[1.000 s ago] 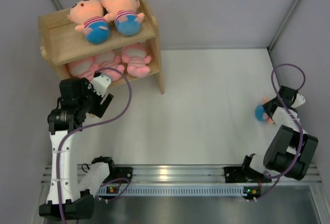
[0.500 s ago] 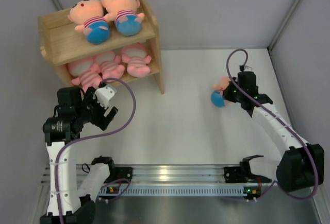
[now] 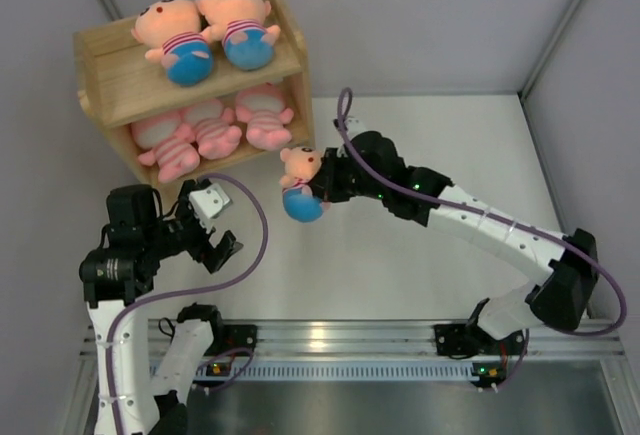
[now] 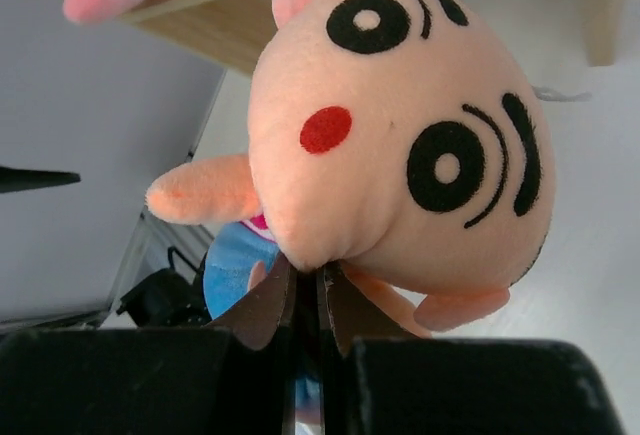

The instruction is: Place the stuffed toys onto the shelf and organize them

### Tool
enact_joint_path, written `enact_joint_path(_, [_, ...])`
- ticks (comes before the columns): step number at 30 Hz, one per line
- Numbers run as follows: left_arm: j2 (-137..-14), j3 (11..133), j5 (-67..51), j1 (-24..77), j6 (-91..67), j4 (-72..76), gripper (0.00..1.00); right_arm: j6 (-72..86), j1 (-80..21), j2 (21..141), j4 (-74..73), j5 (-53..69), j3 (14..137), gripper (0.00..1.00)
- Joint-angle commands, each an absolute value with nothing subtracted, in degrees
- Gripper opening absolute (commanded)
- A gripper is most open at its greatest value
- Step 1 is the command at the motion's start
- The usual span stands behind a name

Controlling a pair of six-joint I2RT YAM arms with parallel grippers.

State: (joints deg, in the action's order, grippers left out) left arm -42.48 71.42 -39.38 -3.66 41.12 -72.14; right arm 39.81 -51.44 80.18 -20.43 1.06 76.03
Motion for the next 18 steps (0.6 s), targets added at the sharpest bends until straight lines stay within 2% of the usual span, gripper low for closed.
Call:
enact_joint_path(1, [-41.1,69.5,-44.1,-3.7,43.0,-72.8,0.96,43.1,-55.5,83.7,-14.1,6.1,80.6,0.00])
enact_joint_path(6, [-39.6,68.3,-45.3,-3.7,44.4,-72.9,0.99,43.4,-60.6,87.7,-15.3,5.1,86.5,0.00])
enact_joint_path(18, [-39.0,71.0,-45.5,-3.8,46.1,-72.7,0.98,43.9,-67.8,95.8,-17.2,2.2,96.4,0.00])
